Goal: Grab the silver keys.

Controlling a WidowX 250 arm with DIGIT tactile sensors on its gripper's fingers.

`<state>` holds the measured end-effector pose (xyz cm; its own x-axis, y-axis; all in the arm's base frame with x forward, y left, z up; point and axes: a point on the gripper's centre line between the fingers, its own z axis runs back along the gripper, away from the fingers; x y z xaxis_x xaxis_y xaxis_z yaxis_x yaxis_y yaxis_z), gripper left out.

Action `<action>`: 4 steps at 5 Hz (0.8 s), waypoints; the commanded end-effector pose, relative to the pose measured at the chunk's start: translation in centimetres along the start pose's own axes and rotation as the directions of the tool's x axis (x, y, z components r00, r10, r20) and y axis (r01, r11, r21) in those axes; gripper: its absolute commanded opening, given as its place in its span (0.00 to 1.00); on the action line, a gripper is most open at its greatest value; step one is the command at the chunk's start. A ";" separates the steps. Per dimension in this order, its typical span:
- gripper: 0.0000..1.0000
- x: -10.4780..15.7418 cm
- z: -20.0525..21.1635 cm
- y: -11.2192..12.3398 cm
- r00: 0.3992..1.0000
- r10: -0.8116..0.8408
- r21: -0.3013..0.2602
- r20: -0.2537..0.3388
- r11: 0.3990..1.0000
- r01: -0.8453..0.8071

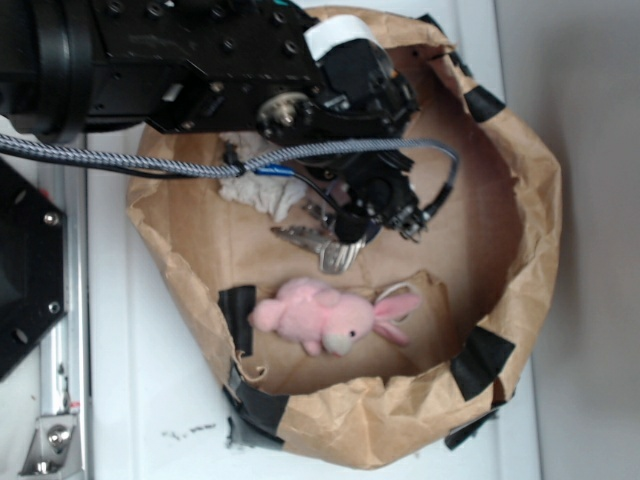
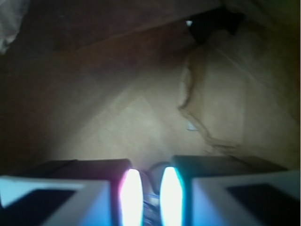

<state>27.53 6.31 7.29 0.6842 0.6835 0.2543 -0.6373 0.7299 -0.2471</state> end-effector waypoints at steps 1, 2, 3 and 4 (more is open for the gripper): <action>0.00 0.9 1.6 0.7 0.996 -0.084 -0.001 0.037 0.996 0.084; 0.00 0.9 2.4 1.3 0.991 -0.135 0.003 0.015 0.991 0.135; 1.00 0.9 1.9 1.6 0.985 -0.174 0.045 0.002 0.984 0.174; 1.00 0.6 0.8 2.7 0.978 -0.209 0.070 0.011 0.976 0.208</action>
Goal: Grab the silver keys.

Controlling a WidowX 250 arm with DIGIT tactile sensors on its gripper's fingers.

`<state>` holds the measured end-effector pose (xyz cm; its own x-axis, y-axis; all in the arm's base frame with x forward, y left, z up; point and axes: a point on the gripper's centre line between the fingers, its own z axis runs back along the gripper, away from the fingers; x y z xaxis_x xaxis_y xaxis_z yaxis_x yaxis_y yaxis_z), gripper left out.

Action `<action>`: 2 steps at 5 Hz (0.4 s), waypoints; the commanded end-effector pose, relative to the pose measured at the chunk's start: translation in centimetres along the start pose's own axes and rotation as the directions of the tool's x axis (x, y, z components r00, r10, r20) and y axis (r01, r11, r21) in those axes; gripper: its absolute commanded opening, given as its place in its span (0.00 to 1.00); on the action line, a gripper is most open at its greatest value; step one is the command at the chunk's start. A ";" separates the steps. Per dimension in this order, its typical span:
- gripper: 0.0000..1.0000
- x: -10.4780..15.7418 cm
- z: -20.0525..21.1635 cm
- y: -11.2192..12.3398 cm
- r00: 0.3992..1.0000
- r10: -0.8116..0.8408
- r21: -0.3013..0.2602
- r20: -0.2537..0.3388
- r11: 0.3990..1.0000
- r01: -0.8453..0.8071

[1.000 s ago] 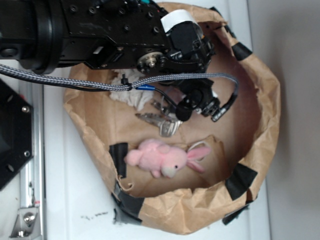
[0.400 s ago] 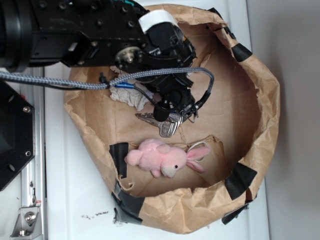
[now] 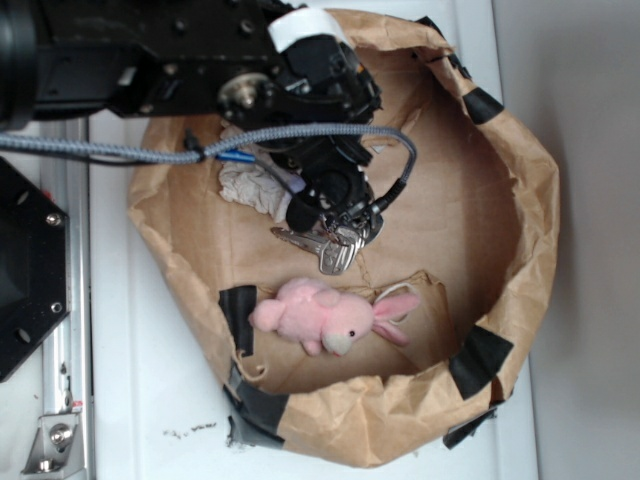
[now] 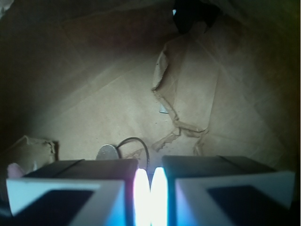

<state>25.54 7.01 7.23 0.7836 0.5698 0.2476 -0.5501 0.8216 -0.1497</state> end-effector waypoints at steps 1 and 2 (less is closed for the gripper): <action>1.00 1.5 -1.1 0.9 0.996 -0.078 0.014 0.045 0.997 0.077; 1.00 1.1 -1.2 0.7 0.995 -0.099 0.013 0.011 0.995 0.099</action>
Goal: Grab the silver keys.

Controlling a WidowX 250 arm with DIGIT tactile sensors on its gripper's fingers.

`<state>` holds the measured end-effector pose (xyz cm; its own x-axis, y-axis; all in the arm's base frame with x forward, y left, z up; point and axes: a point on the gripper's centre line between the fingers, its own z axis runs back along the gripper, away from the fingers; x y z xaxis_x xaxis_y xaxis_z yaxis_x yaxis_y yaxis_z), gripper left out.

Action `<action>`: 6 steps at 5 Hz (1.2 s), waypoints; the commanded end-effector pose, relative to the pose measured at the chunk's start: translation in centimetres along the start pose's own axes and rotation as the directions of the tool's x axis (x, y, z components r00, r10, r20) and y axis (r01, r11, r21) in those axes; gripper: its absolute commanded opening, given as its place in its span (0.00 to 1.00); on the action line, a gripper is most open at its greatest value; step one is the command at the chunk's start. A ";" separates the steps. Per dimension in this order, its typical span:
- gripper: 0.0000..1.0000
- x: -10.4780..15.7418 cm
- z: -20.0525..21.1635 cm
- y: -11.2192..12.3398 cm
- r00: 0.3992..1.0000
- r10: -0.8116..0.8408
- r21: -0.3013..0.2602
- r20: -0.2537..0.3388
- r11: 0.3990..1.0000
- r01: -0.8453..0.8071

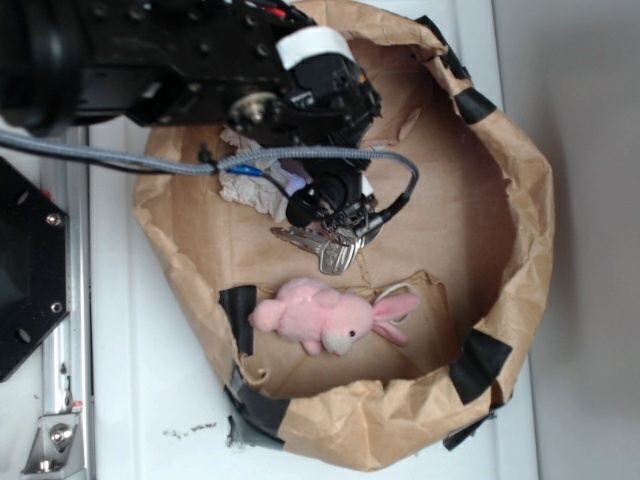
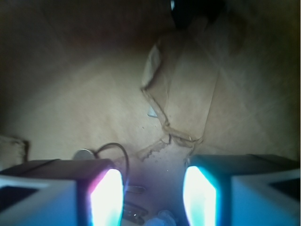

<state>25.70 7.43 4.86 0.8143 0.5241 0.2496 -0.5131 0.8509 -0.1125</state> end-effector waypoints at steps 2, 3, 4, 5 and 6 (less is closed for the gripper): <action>1.00 0.5 0.5 0.4 0.997 -0.081 -0.002 0.014 0.997 0.081; 1.00 0.2 0.6 0.6 0.995 -0.099 -0.016 -0.005 0.995 0.099; 1.00 0.4 0.6 0.1 0.998 -0.064 -0.062 0.007 0.996 0.064; 1.00 0.6 0.0 -0.8 0.998 -0.055 -0.081 -0.005 0.995 0.054; 1.00 0.5 -1.3 -1.7 0.997 -0.075 -0.060 0.019 0.995 0.076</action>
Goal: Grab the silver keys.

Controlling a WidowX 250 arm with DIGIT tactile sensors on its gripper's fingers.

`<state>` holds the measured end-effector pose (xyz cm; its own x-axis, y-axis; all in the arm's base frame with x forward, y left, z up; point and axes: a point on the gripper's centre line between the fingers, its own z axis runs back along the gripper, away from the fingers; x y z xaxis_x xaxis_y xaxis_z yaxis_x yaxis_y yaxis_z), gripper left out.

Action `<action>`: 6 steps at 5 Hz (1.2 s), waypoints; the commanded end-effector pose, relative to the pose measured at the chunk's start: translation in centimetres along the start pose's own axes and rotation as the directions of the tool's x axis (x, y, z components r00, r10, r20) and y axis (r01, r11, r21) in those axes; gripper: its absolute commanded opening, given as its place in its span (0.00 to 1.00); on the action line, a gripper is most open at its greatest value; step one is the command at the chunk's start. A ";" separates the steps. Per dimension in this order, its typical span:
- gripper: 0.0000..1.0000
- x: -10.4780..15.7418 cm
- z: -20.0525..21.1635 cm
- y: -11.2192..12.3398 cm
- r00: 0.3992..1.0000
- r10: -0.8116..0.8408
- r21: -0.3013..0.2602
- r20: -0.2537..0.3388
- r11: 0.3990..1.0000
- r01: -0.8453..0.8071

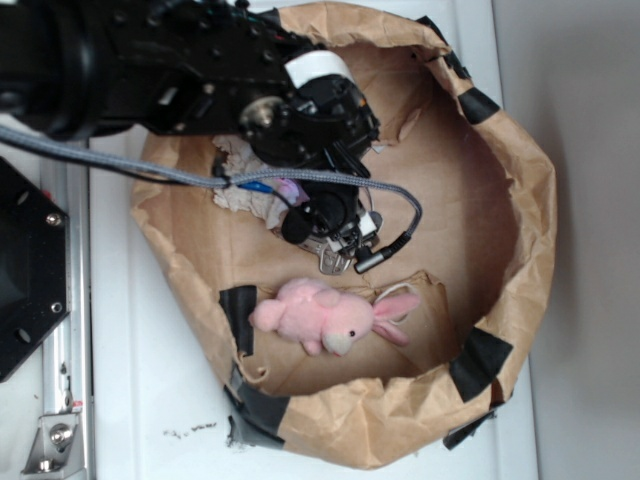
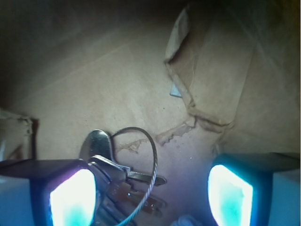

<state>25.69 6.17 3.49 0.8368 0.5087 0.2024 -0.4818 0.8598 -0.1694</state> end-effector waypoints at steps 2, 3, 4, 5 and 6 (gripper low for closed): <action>1.00 1.3 -0.9 -1.3 0.995 -0.082 0.006 0.056 0.997 0.082; 0.00 1.3 -1.1 -1.3 0.997 -0.057 0.006 0.056 0.998 0.057; 0.00 1.4 -0.8 -1.2 0.997 -0.051 -0.001 0.052 0.999 0.051; 0.00 1.4 -0.8 -1.1 0.997 -0.050 0.000 0.050 0.999 0.050; 0.00 1.4 -0.5 -1.0 0.997 -0.054 0.003 0.050 0.999 0.054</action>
<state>26.95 5.29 2.17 0.8384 0.4994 0.2185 -0.4756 0.8660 -0.1544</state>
